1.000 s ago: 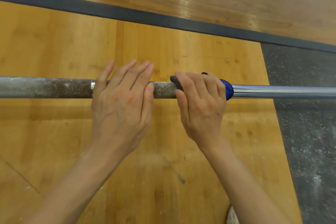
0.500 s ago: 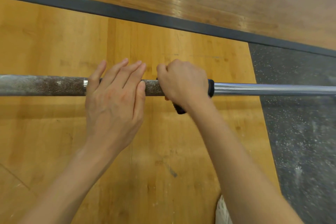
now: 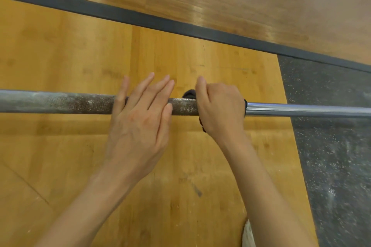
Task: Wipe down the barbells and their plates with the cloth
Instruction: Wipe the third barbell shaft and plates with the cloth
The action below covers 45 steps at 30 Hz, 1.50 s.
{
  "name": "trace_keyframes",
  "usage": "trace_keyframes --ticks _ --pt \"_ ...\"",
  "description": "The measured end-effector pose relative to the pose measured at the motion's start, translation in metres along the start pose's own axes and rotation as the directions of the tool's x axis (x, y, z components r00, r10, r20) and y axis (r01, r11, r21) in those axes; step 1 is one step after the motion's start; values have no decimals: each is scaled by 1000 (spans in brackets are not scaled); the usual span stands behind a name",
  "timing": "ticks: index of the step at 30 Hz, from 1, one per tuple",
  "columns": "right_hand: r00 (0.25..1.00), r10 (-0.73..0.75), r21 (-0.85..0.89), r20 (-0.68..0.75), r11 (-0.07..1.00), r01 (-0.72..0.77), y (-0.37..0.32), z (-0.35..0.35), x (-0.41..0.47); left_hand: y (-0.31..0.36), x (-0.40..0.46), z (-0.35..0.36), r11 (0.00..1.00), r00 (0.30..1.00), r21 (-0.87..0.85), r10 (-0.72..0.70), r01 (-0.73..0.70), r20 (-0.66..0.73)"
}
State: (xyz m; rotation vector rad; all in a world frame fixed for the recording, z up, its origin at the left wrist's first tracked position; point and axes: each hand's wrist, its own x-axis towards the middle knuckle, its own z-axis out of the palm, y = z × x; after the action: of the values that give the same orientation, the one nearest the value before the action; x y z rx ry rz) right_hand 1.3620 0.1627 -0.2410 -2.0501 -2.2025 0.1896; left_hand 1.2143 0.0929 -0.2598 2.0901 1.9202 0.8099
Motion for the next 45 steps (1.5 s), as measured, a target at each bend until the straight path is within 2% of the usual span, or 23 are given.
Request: trace_keyframes --ticks 3,5,6,10,12,13,15,17,18,20,22,23,25,28,29,31,33,35,38,39,41,43,45 --pt "951 118 83 -287 992 -98 4 16 -27 -19 -5 -13 995 992 6 -101 102 -70" --pt "913 188 109 -361 981 -159 -10 30 -33 -28 -6 -16 990 988 54 -128 133 -85" --pt "914 166 102 -370 985 -137 -26 32 -34 -29 -6 -15 988 988 78 -129 136 -90" --pt "947 -160 79 -278 979 189 -69 34 -48 -26 -7 -11 985 985 94 -131 142 -112" --pt "946 -221 80 -238 966 246 -46 30 -47 -27 -9 -13 985 985 89 -135 145 -109" --pt "953 -191 70 -234 975 213 -30 28 -49 -27 -10 -14 986 985 87 -137 146 -103" --pt "954 -25 89 -298 995 53 -7 26 -56 -26 -11 -15 986 986 78 -138 146 -94" --pt "941 93 165 -325 985 -41 -23 31 -60 -25 -12 -14 986 986 77 -140 147 -88" --pt "946 88 181 -312 983 -31 -39 34 -62 -24 -13 -14 985 986 78 -147 153 -84" --pt "952 -76 173 -295 976 131 -61 36 -63 -24 -14 -15 984 984 75 -157 164 -86" --pt "942 -225 134 -248 955 263 -47 32 -61 -23 -15 -16 983 983 75 -162 168 -84" --pt "940 -226 118 -255 958 263 -30 31 -60 -22 -16 -17 982 983 72 -166 172 -82" --pt "938 -77 132 -337 983 128 -1 30 -63 -21 -17 -18 982 982 63 -170 175 -84" --pt "925 76 227 -373 974 11 -27 40 -73 -21 -18 -18 980 981 69 -179 185 -74" --pt "930 55 231 -363 972 33 -41 43 -78 -20 -19 -18 980 981 72 -182 187 -70" --pt "940 -91 209 -330 964 167 -51 47 -87 -20 -21 -19 980 981 74 -182 187 -66" --pt "921 -221 113 -320 956 269 -28 50 -91 -18 -23 -21 980 982 73 -183 186 -54" --pt "910 -207 55 -360 969 242 -6 53 -97 -16 -25 -23 981 982 60 -183 186 -44" --pt "928 -10 210 -371 973 94 -32 58 -106 -15 -29 -24 980 981 60 -189 192 -40" --pt "933 5 247 -359 965 90 -47 59 -108 -14 -31 -24 979 981 65 -191 193 -37" --pt "937 -114 222 -330 955 195 -58 57 -109 -13 -34 -24 980 982 69 -188 189 -25" --pt "914 -262 94 -309 948 303 -36 53 -105 -13 -38 -25 981 983 67 -181 181 -15" --pt "918 -234 60 -321 962 267 -7 47 -105 -12 -42 -26 982 984 59 -177 178 -18"
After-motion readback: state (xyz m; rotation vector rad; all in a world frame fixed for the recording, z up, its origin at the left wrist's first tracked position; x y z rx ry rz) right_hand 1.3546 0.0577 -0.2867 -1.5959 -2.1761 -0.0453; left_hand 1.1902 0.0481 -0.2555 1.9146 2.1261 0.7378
